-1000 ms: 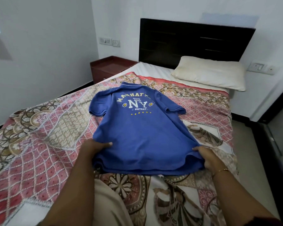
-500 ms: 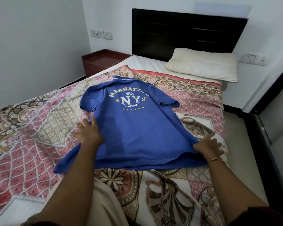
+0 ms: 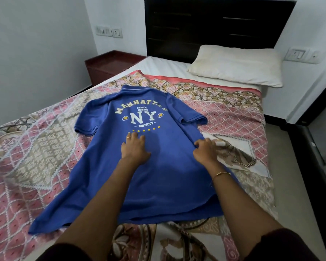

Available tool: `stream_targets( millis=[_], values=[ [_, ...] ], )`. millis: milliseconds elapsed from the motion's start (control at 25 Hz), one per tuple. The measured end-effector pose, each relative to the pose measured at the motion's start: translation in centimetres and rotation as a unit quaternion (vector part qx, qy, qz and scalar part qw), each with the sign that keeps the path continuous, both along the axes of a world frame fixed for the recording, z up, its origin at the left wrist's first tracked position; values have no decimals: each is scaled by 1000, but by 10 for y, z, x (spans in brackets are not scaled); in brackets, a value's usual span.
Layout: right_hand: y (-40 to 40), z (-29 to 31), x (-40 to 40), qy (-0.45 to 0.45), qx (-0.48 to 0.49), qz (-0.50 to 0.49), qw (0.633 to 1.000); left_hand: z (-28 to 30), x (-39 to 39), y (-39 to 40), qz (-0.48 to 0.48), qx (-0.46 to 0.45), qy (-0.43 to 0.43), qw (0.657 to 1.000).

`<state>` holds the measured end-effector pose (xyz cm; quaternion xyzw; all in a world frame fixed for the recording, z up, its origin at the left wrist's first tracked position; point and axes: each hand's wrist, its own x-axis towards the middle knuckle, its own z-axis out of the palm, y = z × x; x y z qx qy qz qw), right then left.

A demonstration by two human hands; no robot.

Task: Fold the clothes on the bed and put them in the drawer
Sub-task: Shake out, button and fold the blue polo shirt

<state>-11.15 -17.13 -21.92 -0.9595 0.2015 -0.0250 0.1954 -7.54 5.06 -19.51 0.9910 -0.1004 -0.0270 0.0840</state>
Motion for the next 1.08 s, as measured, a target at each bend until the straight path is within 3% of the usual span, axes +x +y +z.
stream_targets(
  millis=[200,360,520,760,960,1080],
  values=[
    [-25,-24,68,-25,-46,54,997,-22,56,-53,-98,-31,-31,994],
    [-62,-28,135,15,-89,56,994,-36,109,-101,-198,-70,-47,977],
    [-82,-28,204,-115,90,-25,989,-46,155,-124,-235,-98,-51,966],
    [-111,-42,247,-246,224,-82,939,-59,178,-169,-260,23,42,964],
    [-134,-25,258,-207,295,-239,902,-62,204,-200,-263,-23,52,963],
    [-161,-27,282,-171,270,-280,905,-64,216,-208,-263,0,79,961]
  ],
)
